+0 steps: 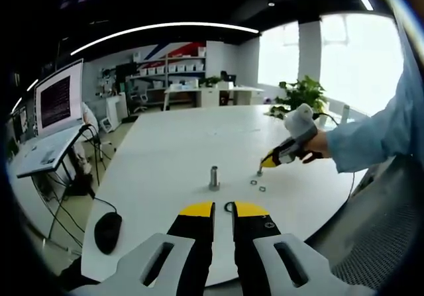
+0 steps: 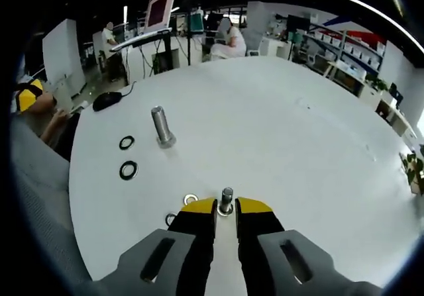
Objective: Place the washer onto the threaded stud by aligning its center hole with the stud, sliding it down to the base, and recovering from edge contact or off-axis alignment until the washer reaches the visible bottom stop.
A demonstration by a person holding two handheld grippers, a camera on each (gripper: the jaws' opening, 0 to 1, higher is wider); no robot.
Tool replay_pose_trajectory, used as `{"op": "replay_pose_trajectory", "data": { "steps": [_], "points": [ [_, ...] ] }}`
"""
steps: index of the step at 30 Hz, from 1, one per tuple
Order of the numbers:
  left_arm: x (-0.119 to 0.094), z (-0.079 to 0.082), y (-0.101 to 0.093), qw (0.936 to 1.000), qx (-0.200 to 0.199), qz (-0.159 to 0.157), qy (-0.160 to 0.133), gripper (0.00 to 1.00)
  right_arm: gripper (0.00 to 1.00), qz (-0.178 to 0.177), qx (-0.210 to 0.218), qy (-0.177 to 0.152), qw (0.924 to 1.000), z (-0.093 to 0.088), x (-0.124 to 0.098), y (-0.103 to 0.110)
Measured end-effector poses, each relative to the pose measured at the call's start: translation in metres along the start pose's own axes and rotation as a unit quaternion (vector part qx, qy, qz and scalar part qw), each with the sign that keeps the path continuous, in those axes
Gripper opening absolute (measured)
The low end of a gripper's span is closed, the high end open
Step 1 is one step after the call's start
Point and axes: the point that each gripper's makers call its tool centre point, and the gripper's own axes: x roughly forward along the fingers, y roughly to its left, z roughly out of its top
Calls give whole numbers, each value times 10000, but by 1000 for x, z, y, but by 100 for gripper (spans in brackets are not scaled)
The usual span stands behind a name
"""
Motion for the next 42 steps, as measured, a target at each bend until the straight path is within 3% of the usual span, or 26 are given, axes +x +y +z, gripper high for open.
{"op": "replay_pose_trajectory", "data": {
  "steps": [6,15,25,35,42],
  "points": [
    [0,1,0,10000,-5,6,-11,8,18,-230,154,-64,9996,-6,-8,-7],
    [0,0,0,10000,-9,13,-6,8,20,-416,351,-255,9982,-12,-13,-1],
    [0,1,0,10000,-16,23,-16,8,21,-180,509,-255,9982,-16,-7,19],
    [0,1,1,10000,-26,34,-20,8,22,355,331,-118,9988,-22,4,59],
    [0,1,1,10000,-21,30,-11,8,22,503,214,-12,9985,-27,9,70]
  ]
}}
